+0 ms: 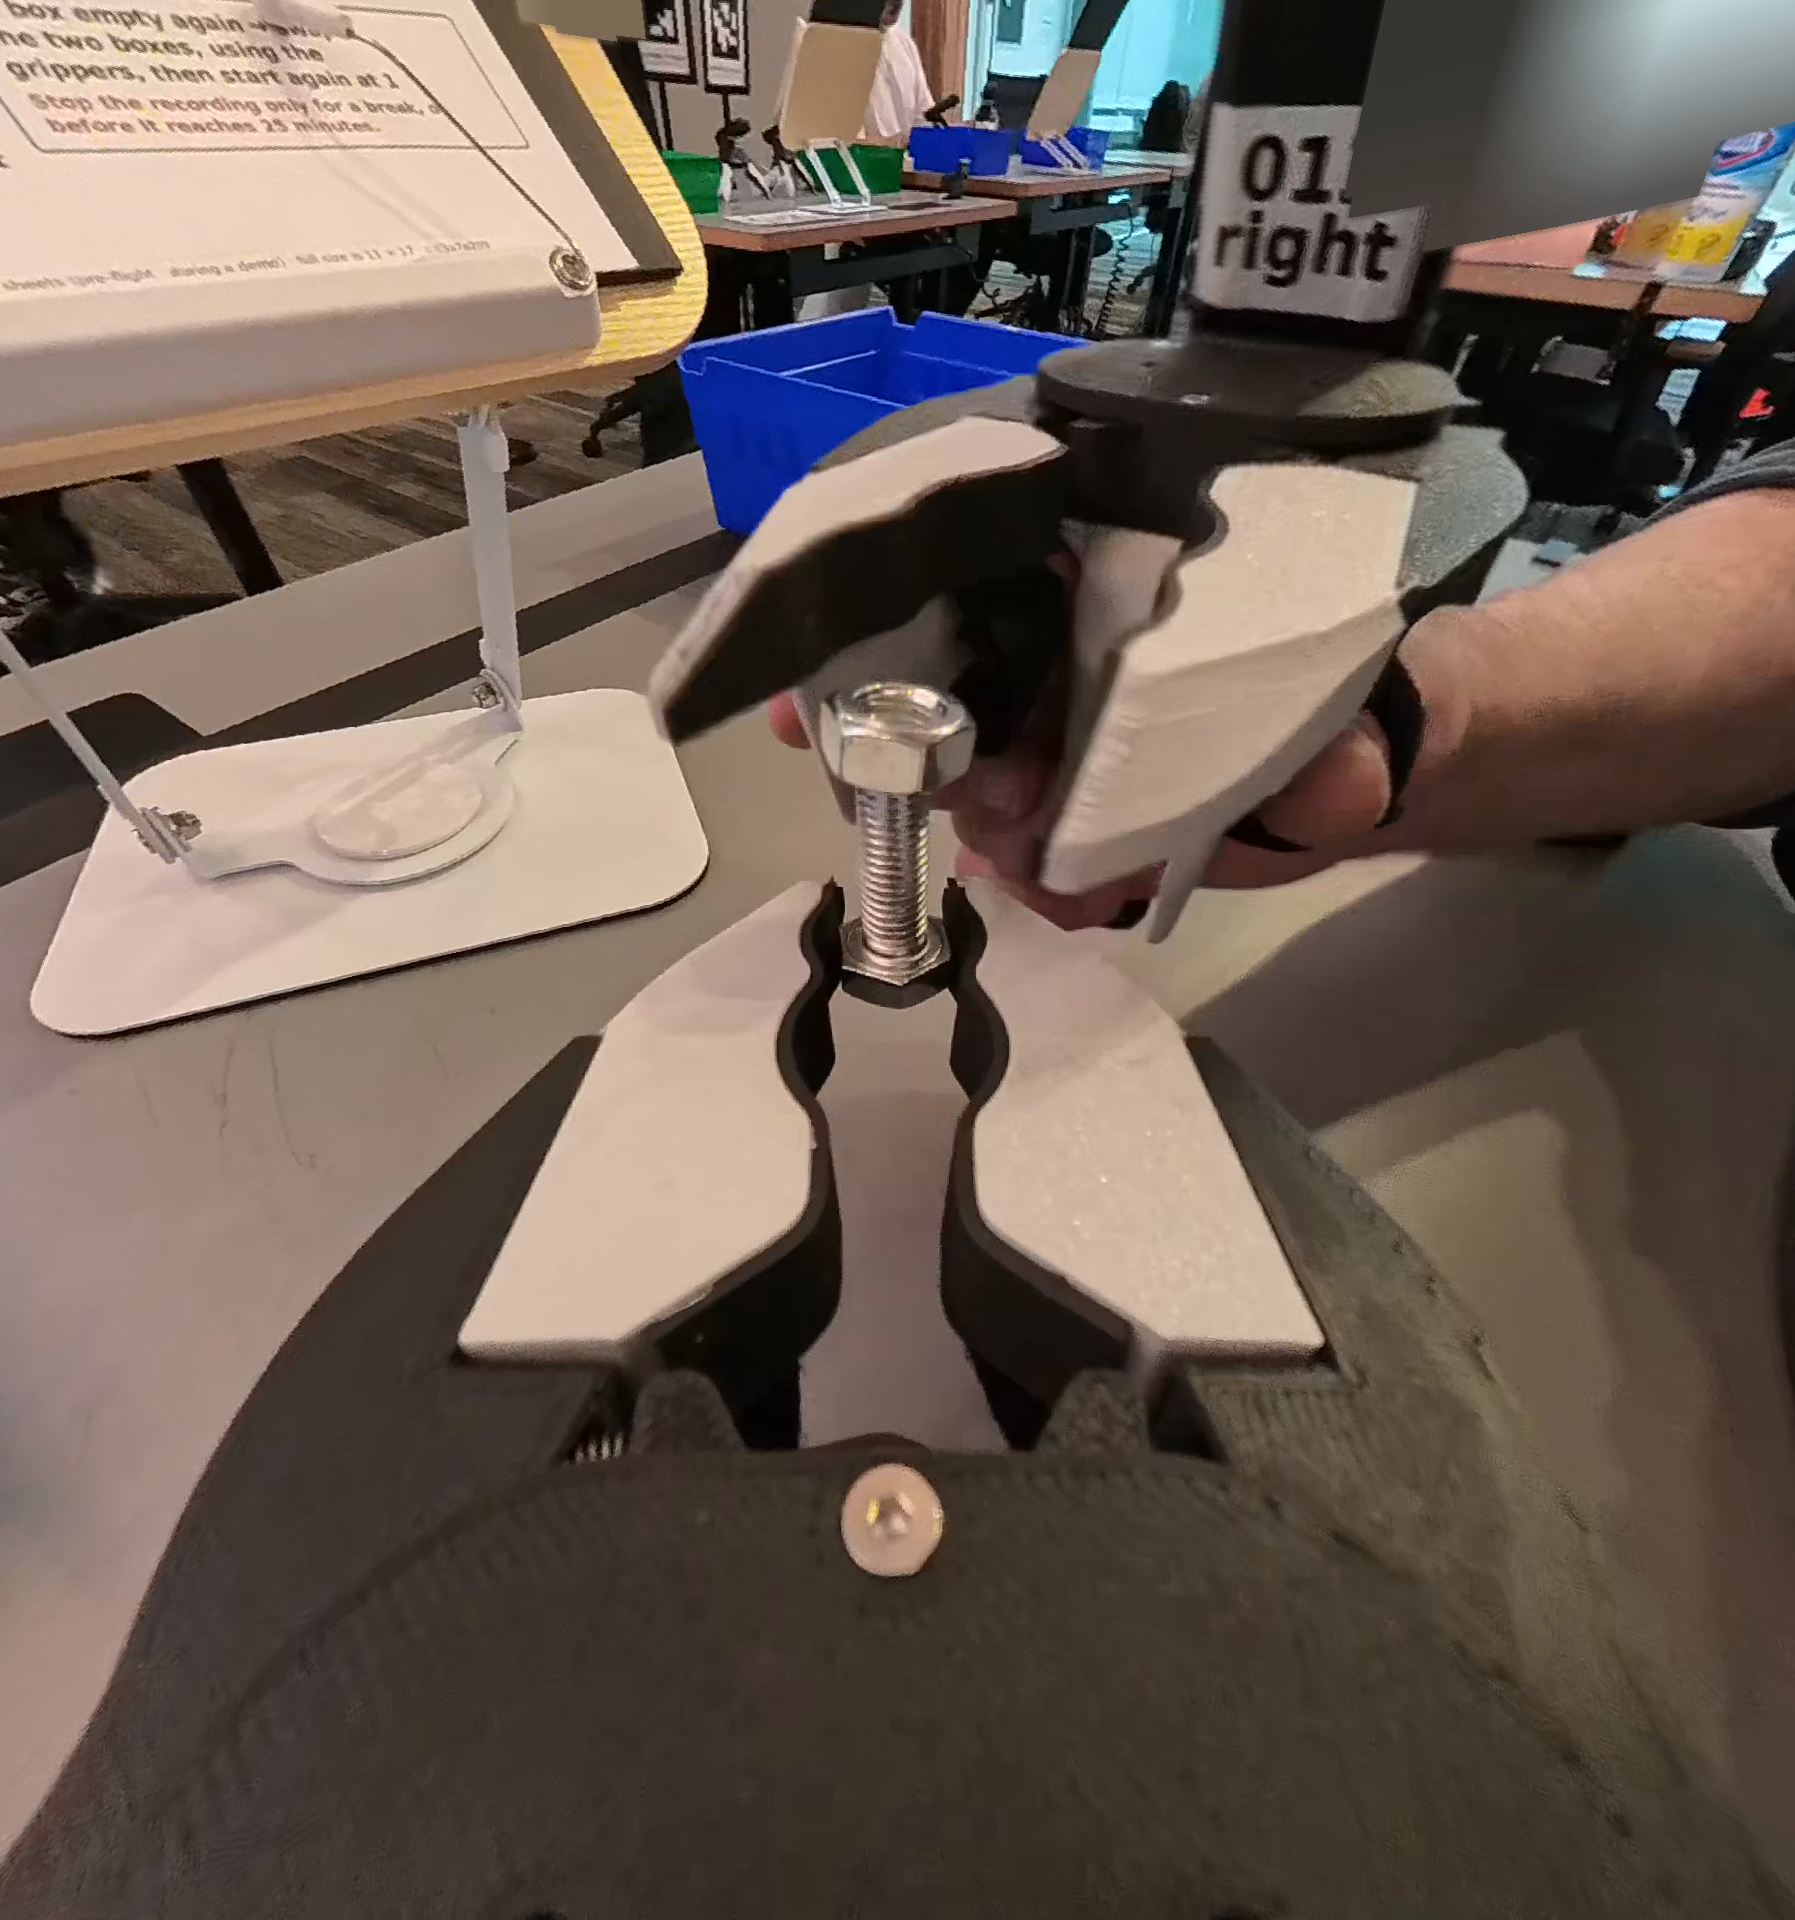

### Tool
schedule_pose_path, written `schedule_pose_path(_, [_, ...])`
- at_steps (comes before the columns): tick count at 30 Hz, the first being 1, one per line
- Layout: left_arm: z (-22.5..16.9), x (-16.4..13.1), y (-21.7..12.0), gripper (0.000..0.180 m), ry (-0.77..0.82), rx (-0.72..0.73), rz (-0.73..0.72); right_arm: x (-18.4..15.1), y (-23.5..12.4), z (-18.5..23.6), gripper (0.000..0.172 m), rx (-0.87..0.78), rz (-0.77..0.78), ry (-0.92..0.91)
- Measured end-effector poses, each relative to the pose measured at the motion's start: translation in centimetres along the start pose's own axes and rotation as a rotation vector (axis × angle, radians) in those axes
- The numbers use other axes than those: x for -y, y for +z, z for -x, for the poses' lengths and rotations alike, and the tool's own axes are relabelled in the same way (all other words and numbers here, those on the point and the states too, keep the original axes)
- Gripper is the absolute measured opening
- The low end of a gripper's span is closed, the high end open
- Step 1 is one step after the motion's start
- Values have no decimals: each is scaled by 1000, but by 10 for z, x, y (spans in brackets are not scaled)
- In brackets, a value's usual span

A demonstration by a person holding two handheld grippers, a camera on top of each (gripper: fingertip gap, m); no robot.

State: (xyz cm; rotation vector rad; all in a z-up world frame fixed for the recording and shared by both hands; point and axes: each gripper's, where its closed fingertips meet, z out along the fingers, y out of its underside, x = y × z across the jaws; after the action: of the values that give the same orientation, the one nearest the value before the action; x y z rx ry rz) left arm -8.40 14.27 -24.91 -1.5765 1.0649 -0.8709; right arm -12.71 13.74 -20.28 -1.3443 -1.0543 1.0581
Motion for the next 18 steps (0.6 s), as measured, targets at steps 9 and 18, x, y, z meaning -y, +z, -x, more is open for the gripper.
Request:
schedule_pose_path(9, [-3, 2, -1, 18, -9, -27, -6, -2, -3, 8, 37, 143, 45, -15])
schedule_pose_path(18, [-1, 2, -1, 18, -24, -31, -14, -6, -8, 9, 36, 131, 47, 0])
